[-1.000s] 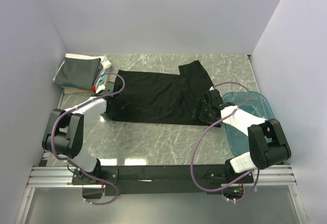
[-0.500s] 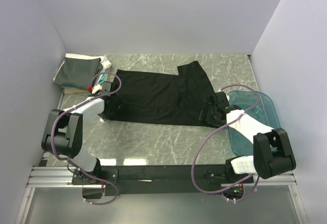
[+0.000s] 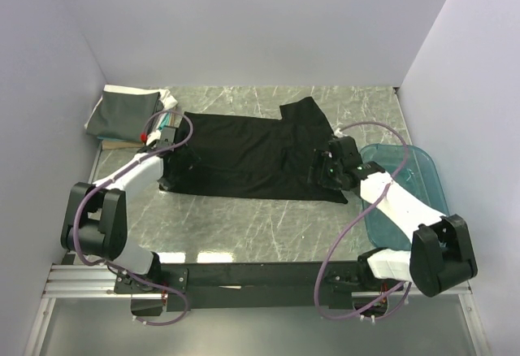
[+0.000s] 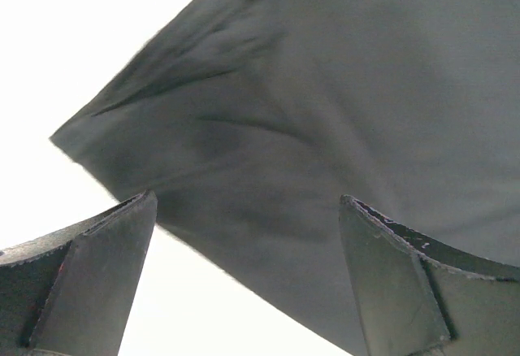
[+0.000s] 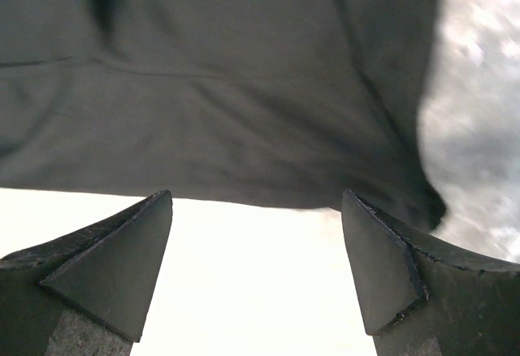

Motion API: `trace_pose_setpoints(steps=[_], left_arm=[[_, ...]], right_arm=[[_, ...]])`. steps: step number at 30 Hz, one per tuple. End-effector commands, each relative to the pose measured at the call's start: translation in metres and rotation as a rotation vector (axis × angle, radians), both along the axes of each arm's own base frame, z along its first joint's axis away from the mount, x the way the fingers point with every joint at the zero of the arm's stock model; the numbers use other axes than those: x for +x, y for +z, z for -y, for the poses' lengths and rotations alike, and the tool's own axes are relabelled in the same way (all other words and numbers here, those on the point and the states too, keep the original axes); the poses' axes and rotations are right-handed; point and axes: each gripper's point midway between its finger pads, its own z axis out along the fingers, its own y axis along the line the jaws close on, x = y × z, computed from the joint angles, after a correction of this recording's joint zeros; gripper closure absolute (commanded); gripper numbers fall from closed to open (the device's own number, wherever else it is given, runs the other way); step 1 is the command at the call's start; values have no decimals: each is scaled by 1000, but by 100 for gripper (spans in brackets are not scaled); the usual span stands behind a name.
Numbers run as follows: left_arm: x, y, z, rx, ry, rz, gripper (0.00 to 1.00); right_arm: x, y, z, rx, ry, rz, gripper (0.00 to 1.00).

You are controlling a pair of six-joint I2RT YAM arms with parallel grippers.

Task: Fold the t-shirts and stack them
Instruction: Fold the tshirt

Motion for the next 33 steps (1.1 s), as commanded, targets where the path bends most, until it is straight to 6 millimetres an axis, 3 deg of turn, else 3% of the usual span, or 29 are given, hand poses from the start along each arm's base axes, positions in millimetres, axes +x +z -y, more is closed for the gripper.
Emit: trace_pose_setpoints(steps=[1, 4, 5, 7, 11, 14, 19, 24, 30, 31, 33], left_arm=[[24, 33, 15, -32, -50, 95, 0], [33, 25, 23, -53, -81, 83, 1], [36, 23, 25, -57, -84, 79, 0], [35, 7, 26, -54, -88, 34, 1], [24, -16, 25, -50, -83, -20, 1], [9, -28, 22, -48, -76, -53, 0], [-29, -50, 20, -46, -83, -124, 1], [-71, -52, 25, -44, -75, -161, 1], [-127, -53, 17, -28, -2, -245, 0], [-134, -54, 19, -37, -15, -251, 5], [-142, -46, 27, -79, -5, -236, 1]], right_arm=[[27, 26, -20, 8, 42, 86, 9], [41, 16, -37, 34, 60, 68, 9], [42, 4, -41, 25, 64, 33, 9], [48, -2, -48, 13, 73, 18, 9], [42, -36, -54, -55, 84, -64, 9], [31, -52, -46, -88, 66, -109, 9], [-6, -70, -31, -96, 50, -173, 9], [-53, -83, -17, -100, 40, -237, 9], [-94, -77, -16, -28, 52, -251, 9], [-95, -71, -23, 16, 67, -229, 9], [-106, -68, -33, 70, 103, -247, 9]])
